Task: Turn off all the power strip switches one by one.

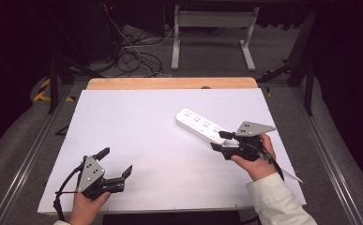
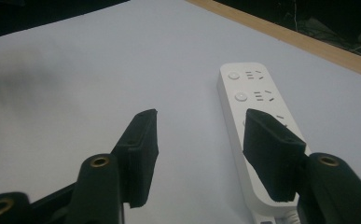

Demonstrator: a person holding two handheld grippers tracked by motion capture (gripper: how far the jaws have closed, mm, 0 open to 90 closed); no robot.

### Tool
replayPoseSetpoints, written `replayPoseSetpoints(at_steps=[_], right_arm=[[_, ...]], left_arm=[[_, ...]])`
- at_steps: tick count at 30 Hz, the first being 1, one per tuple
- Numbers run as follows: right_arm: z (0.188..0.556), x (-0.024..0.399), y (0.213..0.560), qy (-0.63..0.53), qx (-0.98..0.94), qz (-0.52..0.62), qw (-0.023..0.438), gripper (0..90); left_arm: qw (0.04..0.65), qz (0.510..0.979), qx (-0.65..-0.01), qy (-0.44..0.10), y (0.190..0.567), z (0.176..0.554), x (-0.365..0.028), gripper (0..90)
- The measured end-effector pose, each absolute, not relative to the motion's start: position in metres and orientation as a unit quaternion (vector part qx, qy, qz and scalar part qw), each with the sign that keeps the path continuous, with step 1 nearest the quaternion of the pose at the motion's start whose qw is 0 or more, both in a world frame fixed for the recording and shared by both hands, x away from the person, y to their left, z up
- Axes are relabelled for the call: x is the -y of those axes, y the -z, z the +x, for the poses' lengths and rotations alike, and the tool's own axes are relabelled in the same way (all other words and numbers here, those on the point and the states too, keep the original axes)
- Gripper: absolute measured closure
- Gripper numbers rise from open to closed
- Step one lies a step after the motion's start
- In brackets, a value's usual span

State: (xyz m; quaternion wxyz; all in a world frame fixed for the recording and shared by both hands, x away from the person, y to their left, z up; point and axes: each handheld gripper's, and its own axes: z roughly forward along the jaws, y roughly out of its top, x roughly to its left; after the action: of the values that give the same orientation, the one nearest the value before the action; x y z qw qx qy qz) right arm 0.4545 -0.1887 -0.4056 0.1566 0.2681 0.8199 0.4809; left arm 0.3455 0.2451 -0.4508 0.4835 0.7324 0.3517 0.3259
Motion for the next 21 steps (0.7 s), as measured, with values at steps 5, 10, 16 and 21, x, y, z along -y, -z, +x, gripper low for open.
replayPoseSetpoints(at_steps=[5, 10, 16, 21], right_arm=[[0.464, 0.185, 0.403, -0.474, -0.823, 0.274, 0.153, 51.5], [0.473, 0.184, 0.4, -0.465, -0.826, 0.274, 0.159, 57.3], [0.486, 0.186, 0.397, -0.472, -0.823, 0.276, 0.153, 61.8], [0.491, 0.189, 0.394, -0.465, -0.826, 0.288, 0.139, 77.4]], left_arm=[[0.483, 0.732, -0.352, -0.326, 0.451, 0.346, -0.245, 9.2], [0.483, 0.732, -0.352, -0.326, 0.451, 0.346, -0.245, 9.2], [0.484, 0.732, -0.352, -0.326, 0.451, 0.346, -0.245, 9.2], [0.484, 0.731, -0.353, -0.327, 0.451, 0.346, -0.246, 9.2]])
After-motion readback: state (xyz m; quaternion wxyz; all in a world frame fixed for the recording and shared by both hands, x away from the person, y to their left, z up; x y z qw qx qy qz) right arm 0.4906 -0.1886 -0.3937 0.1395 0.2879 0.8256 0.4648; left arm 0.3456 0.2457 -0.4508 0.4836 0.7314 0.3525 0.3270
